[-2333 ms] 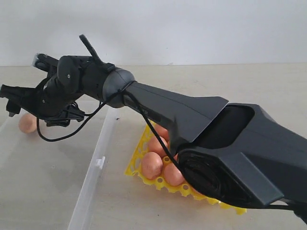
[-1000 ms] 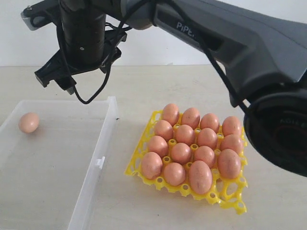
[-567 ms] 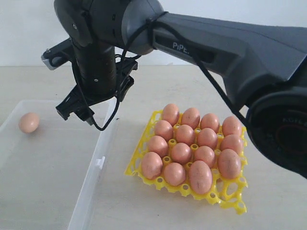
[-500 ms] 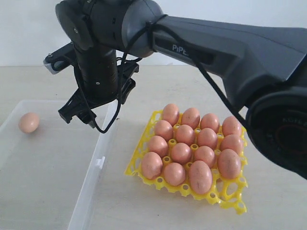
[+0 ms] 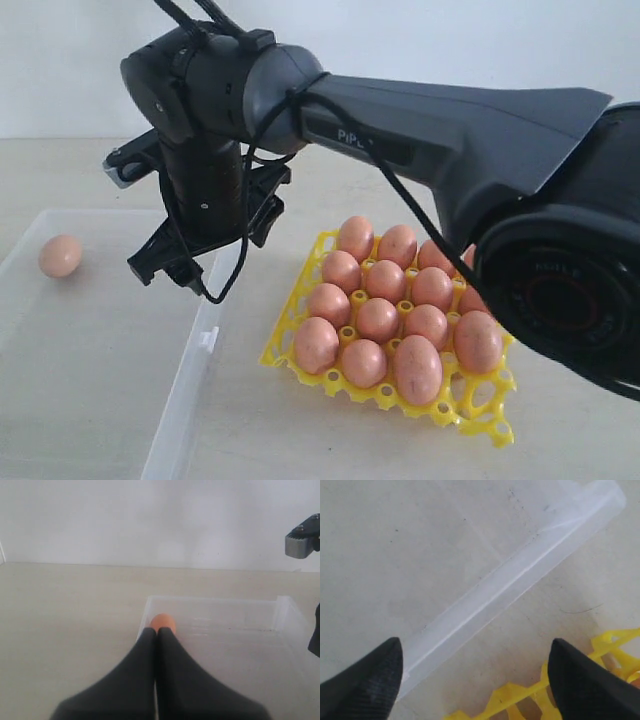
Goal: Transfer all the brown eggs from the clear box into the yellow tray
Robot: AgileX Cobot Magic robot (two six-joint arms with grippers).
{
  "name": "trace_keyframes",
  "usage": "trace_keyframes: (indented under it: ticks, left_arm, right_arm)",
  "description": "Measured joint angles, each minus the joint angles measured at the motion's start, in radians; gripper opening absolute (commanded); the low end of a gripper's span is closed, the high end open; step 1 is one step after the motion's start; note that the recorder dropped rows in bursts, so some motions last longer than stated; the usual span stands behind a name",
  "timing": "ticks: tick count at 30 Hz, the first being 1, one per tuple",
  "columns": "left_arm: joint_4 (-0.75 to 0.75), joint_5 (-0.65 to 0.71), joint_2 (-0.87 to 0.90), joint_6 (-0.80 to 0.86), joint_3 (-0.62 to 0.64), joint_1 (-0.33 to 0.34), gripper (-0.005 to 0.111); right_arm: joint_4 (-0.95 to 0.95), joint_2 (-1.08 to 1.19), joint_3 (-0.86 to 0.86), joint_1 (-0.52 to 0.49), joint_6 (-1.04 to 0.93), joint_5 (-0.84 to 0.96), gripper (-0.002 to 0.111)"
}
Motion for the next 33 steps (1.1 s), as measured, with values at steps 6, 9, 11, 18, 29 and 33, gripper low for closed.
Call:
trace_keyframes:
  ticks: [6,9,11,18,29,33]
  left_arm:
    - [0.0,0.0,0.0,0.0,0.0,0.0,-0.004]
    - [0.0,0.0,0.0,0.0,0.0,0.0,-0.004]
    - [0.0,0.0,0.0,0.0,0.0,0.0,-0.004]
    - [0.0,0.0,0.0,0.0,0.0,0.0,-0.004]
    - [0.0,0.0,0.0,0.0,0.0,0.0,-0.004]
    - [0.0,0.0,0.0,0.0,0.0,0.0,-0.004]
  right_arm:
    - [-0.002,0.002,0.0,0.0,0.048,-0.044,0.041]
    - [-0.002,0.002,0.0,-0.002,0.058,-0.059,0.022]
    - [-0.004,0.002,0.0,-0.003,0.071,-0.063,0.027]
    - [0.0,0.017,0.0,-0.01,0.088,-0.085,0.043]
    - [-0.004,-0.03,0.0,-0.01,0.08,-0.152,0.025]
    - [-0.002,-0.034,0.0,-0.01,0.059,-0.16,0.0]
